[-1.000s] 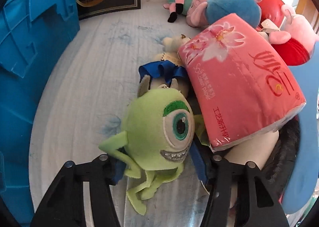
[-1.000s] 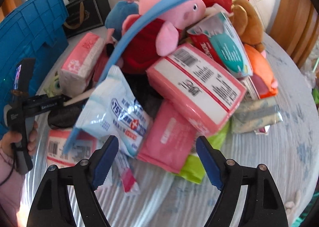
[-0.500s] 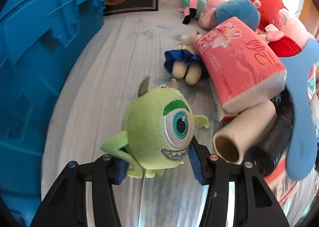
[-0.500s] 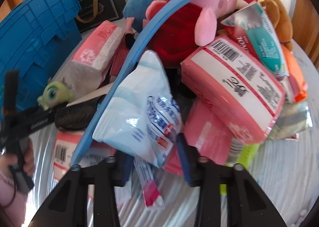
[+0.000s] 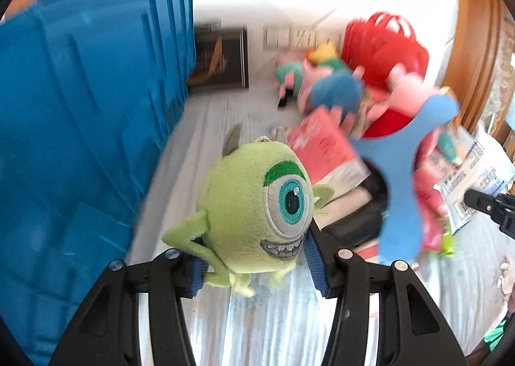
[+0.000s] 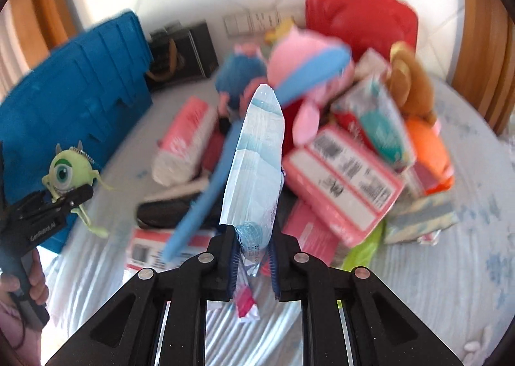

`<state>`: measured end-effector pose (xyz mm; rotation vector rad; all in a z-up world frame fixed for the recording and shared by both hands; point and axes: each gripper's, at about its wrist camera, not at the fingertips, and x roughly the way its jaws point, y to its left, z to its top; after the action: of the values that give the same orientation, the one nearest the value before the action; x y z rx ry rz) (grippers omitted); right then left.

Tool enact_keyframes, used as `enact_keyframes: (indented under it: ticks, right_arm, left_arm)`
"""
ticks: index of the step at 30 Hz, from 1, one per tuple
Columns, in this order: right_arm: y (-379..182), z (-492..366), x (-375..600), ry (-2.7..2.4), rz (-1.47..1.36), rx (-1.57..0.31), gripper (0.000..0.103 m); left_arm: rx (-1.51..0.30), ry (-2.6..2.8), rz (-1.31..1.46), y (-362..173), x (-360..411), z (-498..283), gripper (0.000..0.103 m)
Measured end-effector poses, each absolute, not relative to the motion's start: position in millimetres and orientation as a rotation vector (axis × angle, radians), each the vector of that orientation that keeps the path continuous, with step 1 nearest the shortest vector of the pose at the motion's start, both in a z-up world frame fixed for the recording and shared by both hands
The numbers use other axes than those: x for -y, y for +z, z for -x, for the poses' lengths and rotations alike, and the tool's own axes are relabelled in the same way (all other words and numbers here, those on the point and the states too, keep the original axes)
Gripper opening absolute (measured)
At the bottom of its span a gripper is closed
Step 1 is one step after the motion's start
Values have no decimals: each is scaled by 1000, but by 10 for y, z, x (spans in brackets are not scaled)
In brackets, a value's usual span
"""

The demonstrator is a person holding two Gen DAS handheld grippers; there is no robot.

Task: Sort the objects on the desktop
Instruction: 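Lift the green plush with the left tool while the right tool lifts the wipes packet, then carry both items over the blue crate and open both tools to drop them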

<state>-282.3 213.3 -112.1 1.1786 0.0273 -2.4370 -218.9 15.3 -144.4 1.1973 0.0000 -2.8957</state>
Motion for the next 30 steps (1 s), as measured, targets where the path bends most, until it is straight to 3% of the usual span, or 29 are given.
enact_keyframes:
  ticks: [9,17,30]
  right_arm:
    - [-188,2391,-1740,-2455,-841,-91,16]
    - [584,2098,-774,-2381,-621,-144,16]
    - [1137,2042,1384,-2242,-556,-270,16]
  left_arm:
    - [45,-3001,-816,-522,-65,1648,51]
    - [127,-2907,-567,209,606,1314,51]
    - [24,-2732,-666,586,2450,1612,51]
